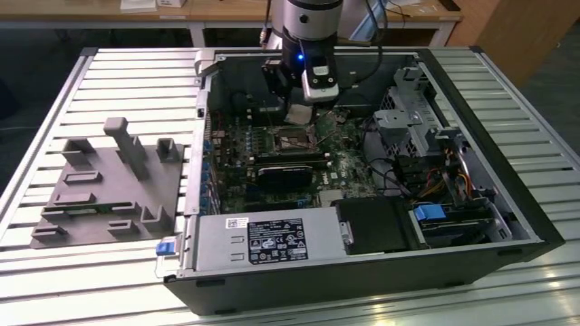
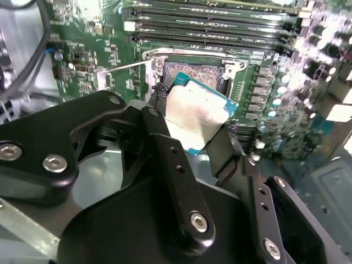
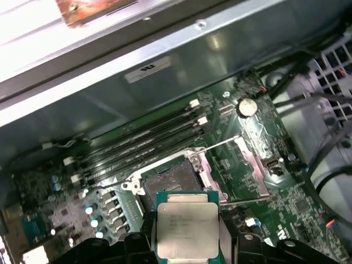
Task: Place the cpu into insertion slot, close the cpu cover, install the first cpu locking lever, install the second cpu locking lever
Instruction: 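Place the cpu into insertion slot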
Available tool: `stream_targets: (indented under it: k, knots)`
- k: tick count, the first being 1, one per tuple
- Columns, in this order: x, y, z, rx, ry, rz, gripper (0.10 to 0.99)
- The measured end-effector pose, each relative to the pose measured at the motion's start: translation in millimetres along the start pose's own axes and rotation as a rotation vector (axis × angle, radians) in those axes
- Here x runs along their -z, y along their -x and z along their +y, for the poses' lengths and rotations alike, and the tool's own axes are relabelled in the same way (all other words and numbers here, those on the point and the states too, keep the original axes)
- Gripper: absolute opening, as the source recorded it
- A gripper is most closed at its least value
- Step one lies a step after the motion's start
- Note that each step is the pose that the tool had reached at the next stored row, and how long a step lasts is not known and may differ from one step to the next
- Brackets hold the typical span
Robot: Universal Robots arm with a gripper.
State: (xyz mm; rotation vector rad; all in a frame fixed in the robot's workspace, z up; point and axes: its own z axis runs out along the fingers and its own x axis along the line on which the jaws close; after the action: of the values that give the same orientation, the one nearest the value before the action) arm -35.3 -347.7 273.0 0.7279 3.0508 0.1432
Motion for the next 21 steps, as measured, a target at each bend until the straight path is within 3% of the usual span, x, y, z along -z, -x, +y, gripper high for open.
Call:
stream_targets:
  k: [21]
  knots:
    - [-9.7,0.2,-0.9,-0.381,0.007,-0.0341,0.537]
